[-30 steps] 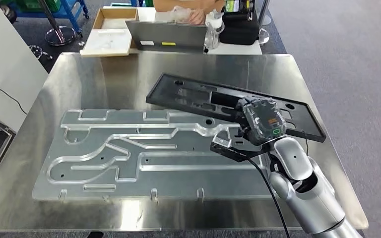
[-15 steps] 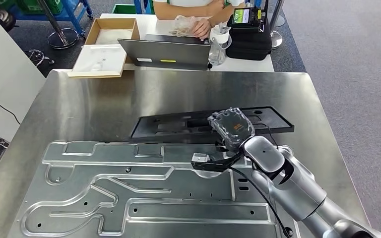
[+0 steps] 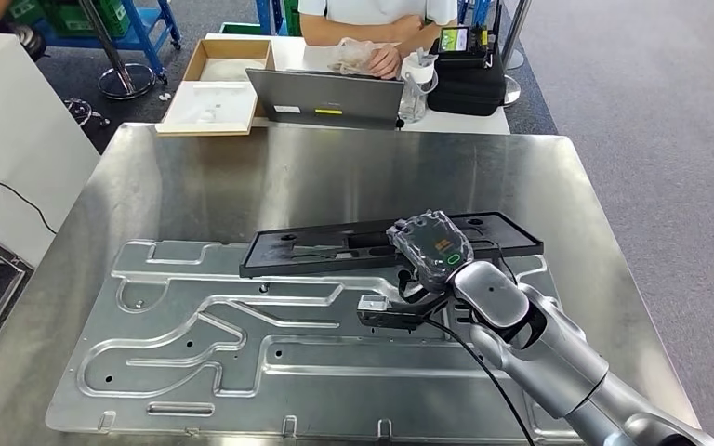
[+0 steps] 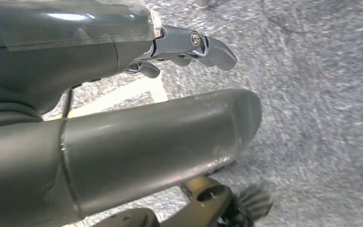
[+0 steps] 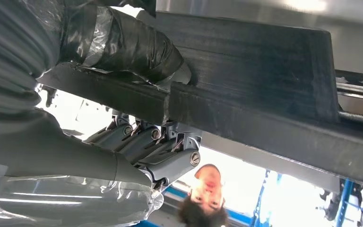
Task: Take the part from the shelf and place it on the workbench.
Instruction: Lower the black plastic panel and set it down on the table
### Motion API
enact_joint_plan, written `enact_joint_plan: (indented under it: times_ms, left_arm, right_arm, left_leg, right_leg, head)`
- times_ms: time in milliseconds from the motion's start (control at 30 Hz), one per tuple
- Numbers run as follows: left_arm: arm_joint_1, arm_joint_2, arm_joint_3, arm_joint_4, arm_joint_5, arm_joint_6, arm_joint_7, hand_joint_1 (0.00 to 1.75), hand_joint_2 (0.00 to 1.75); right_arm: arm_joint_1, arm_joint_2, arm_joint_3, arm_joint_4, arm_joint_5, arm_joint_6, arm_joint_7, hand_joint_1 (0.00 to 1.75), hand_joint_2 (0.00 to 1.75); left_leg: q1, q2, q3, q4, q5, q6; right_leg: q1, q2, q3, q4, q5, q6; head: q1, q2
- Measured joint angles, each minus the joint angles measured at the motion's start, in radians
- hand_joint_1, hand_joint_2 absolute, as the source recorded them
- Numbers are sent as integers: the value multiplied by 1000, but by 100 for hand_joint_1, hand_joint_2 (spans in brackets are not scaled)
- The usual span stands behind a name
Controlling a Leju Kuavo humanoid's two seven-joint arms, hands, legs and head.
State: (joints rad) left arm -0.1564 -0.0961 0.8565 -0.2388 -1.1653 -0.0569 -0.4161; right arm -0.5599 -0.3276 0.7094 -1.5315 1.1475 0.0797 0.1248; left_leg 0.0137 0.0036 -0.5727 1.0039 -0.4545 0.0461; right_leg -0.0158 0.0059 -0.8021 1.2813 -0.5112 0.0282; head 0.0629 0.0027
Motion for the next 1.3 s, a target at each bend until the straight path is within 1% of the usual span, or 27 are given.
enact_joint_plan:
  times_ms: [33,67,100,167,200,267,333,367,400,500,533,567,600,633,700,733,800,867,933,1000,1033,1067,1100,1167,1200,1233,1300]
  left_arm:
    - [1,0,-2,0,0,2,2,0,0]
    - [2,0,-4,0,0,5,4,0,0]
    - [2,0,-6,0,-2,7,7,0,0]
    - [2,-1,-11,0,-6,13,14,0,0]
    - [1,-1,-13,0,-8,16,16,0,0]
    - [0,-1,-14,0,-9,23,19,0,0]
    - [0,-1,-17,-1,-9,28,22,0,0]
    - [-1,-1,-18,-1,-9,30,23,0,0]
    - [-1,-1,-19,-1,-9,31,24,0,0]
    - [1,-2,-21,-1,-8,33,28,0,0]
    - [2,-2,-21,-1,-8,34,30,0,0]
    - [2,-2,-22,-1,-6,35,32,0,0]
    - [2,-2,-23,-1,-4,36,33,0,0]
    - [2,-2,-25,-1,-2,36,34,0,0]
    - [1,0,-28,-2,1,35,35,0,0]
    - [1,1,-29,-2,2,35,36,0,0]
    - [0,2,-32,-2,3,33,36,0,0]
    - [-2,1,-36,-2,3,29,36,0,0]
    - [-5,-1,-41,-3,2,23,37,0,0]
    - [-7,-3,-47,-3,1,18,38,0,0]
    - [-7,-5,-52,-3,1,16,38,0,0]
    - [-7,-6,-56,-3,0,15,39,0,0]
    - [-6,-8,-60,-3,-1,15,39,0,0]
    - [-6,-10,-63,-3,-1,14,39,0,0]
    - [-7,-11,-64,-3,-1,14,40,0,0]
    - [-8,-11,-64,-3,-1,13,40,0,0]
    - [-8,-12,-65,-3,1,10,41,0,0]
  right_arm:
    - [1,0,0,0,0,0,2,175,175]
    - [2,-1,0,0,0,0,4,175,175]
    - [2,-1,0,0,0,0,6,175,175]
    - [0,-1,0,-1,0,0,9,175,175]
    - [-1,-1,0,-3,0,1,9,175,175]
    - [-3,-1,0,-6,0,2,11,175,175]
    - [-3,-1,0,-7,0,4,13,175,175]
    - [-2,-1,0,-7,-1,5,14,175,175]
    - [-2,-1,1,-7,-1,6,15,175,175]
    - [0,-1,3,-7,-2,7,20,175,175]
    - [2,0,5,-7,-2,7,22,175,175]
    - [3,0,7,-7,-3,8,23,175,175]
    - [5,0,8,-7,-3,8,24,175,175]
    - [5,0,8,-7,-4,9,25,175,175]
    - [4,0,9,-6,-5,10,27,175,175]
    - [4,1,10,-6,-6,11,28,175,175]
    - [3,5,12,-5,-6,14,29,175,175]
    - [1,12,14,-4,-6,18,30,175,175]
    - [-4,24,15,-1,-6,18,35,175,175]
    - [-7,41,19,8,-7,16,43,175,175]
    - [-7,50,21,13,-7,15,45,175,175]
    - [-8,58,23,19,-8,14,46,175,175]
    - [-9,67,25,24,-8,12,47,175,175]
    - [-15,82,29,34,-8,9,48,175,175]
    - [-19,90,30,38,-8,7,49,175,175]
    - [-23,98,32,43,-9,6,49,175,175]
    - [-27,112,35,52,-10,6,50,175,175]
  left_leg:
    - [0,0,-11,1,5,-2]
    - [0,0,-20,3,9,-5]
    - [1,0,-27,5,11,-9]
    - [0,1,-35,10,16,-17]
    - [0,2,-36,12,18,-22]
    - [-2,3,-35,12,22,-35]
    - [-1,2,-36,14,20,-47]
    - [0,1,-43,30,7,-52]
    - [2,1,-59,65,-18,-56]
    - [3,0,-141,253,-107,-59]
    - [2,0,-158,290,-111,-58]
    - [1,0,-158,290,-96,-55]
    - [-1,0,-138,250,-63,-49]
    - [-4,-1,-107,183,-25,-40]
    - [-13,-4,-49,69,17,-21]
    - [-17,-5,-36,39,21,-16]
    - [-21,-5,-28,15,21,-13]
    - [-13,-3,-17,-10,24,-11]
    - [-4,-2,-7,-26,27,-6]
    - [-3,-1,-5,-27,26,-4]
    - [-2,-2,-4,-26,24,-5]
    - [0,-3,-2,-24,21,-8]
    - [3,-5,0,-20,16,-12]
    - [8,-8,1,-9,5,-24]
    - [9,-9,-1,-2,0,-30]
    - [8,-10,-6,3,-2,-36]
    - [8,-10,-15,6,0,-47]
  right_leg:
    - [-2,-1,11,22,-5,3]
    - [-4,-2,39,6,8,5]
    - [-6,-3,85,-41,28,5]
    - [-6,-6,184,-170,37,2]
    - [-3,-6,216,-217,31,-2]
    - [4,-6,237,-249,18,-15]
    - [3,-7,238,-257,23,-31]
    - [2,-8,238,-261,28,-39]
    - [1,-9,238,-265,32,-47]
    - [8,-9,234,-265,35,-57]
    - [11,-9,233,-264,35,-59]
    - [15,-7,233,-262,34,-60]
    - [18,-6,234,-260,32,-61]
    - [20,-6,235,-259,30,-63]
    - [23,-5,235,-258,26,-61]
    - [22,-5,233,-258,27,-57]
    - [19,-5,230,-262,31,-47]
    - [20,-5,224,-252,20,-38]
    - [18,-4,186,-172,-24,-28]
    - [8,-5,116,-44,-72,-18]
    - [3,-5,90,-3,-77,-13]
    - [-3,-6,79,3,-61,-8]
    - [-8,-6,87,-29,-25,-3]
    - [-14,-6,132,-151,56,4]
    - [-13,-6,151,-200,80,3]
    - [-10,-5,159,-228,86,-1]
    - [-3,-5,159,-239,78,-13]
  head:
    - [0,0]
    - [0,0]
    - [0,0]
    - [0,0]
    - [0,0]
    - [0,0]
    - [0,0]
    - [0,0]
    - [0,0]
    - [0,0]
    - [-1,0]
    - [-1,0]
    - [-1,0]
    - [-1,0]
    - [0,0]
    - [0,0]
    - [-1,0]
    - [0,0]
    - [0,0]
    - [0,0]
    - [0,0]
    - [0,0]
    - [0,0]
    - [0,0]
    - [0,0]
    - [0,0]
    - [-1,0]
